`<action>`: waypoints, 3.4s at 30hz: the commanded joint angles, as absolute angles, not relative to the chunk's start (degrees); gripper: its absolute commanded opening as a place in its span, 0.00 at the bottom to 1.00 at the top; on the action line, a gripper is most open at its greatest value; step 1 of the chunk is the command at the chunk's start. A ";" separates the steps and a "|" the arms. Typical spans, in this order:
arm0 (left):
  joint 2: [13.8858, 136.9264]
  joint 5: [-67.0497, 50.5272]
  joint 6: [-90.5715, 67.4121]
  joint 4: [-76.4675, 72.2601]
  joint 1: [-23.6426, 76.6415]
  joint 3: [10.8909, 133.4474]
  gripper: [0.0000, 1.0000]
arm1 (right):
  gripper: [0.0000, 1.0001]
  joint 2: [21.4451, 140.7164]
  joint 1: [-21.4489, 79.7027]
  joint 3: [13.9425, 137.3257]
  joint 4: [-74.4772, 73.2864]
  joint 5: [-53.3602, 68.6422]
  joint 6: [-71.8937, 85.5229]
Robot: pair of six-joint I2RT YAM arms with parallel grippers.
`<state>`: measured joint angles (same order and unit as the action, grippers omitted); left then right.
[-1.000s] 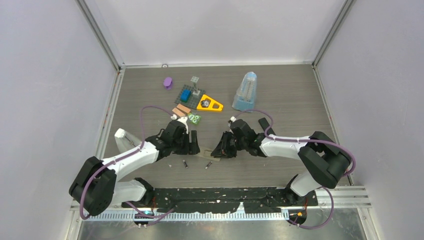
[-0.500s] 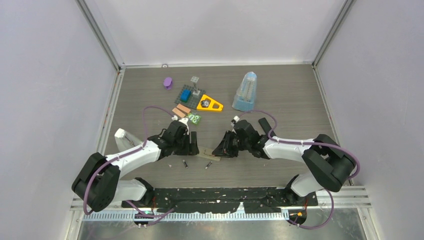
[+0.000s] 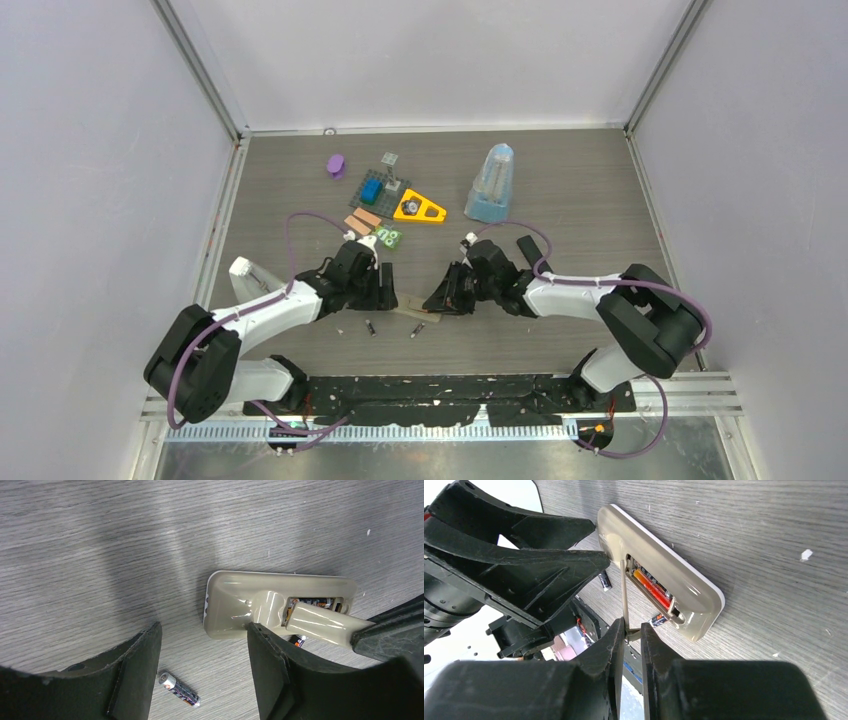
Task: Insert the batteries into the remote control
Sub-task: Load the battery cover into the remote control.
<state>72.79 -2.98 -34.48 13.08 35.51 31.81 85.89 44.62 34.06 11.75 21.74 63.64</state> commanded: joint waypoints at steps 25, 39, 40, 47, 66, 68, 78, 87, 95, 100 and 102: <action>72.10 -3.47 -34.81 10.60 35.35 31.20 0.61 | 0.17 89.84 44.55 36.04 5.12 19.28 63.34; 71.57 -3.41 -35.27 10.21 35.41 30.77 0.61 | 0.40 88.75 45.29 40.82 -4.77 17.40 63.62; 71.55 -3.43 -35.25 10.15 35.40 30.74 0.61 | 0.41 88.63 45.34 41.05 -4.82 17.38 63.63; 71.25 -3.26 -35.26 10.19 35.35 30.62 0.61 | 0.45 87.71 45.36 42.72 -7.38 16.35 62.50; 71.37 -3.41 -35.32 10.04 35.38 30.52 0.61 | 0.33 87.01 45.80 44.76 -8.62 15.43 60.66; 71.23 -3.45 -35.25 9.99 35.40 30.47 0.61 | 0.31 87.11 45.81 45.12 -8.62 15.46 60.67; 70.87 -3.52 -35.16 10.01 35.35 30.38 0.61 | 0.24 89.14 46.05 45.71 -7.82 16.46 61.37; 71.03 -3.91 -35.11 9.80 35.38 30.38 0.61 | 0.15 90.25 46.06 43.90 -4.28 18.38 64.60; 71.19 -3.71 -35.07 9.89 35.36 30.35 0.61 | 0.09 90.25 46.05 43.09 -2.99 19.33 65.80; 71.11 -3.37 -35.09 9.79 35.38 30.07 0.61 | 0.05 89.64 46.05 42.53 -2.25 19.61 66.63; 71.09 -3.26 -35.23 9.84 35.40 30.03 0.61 | 0.05 89.04 46.10 42.23 -2.31 19.23 66.78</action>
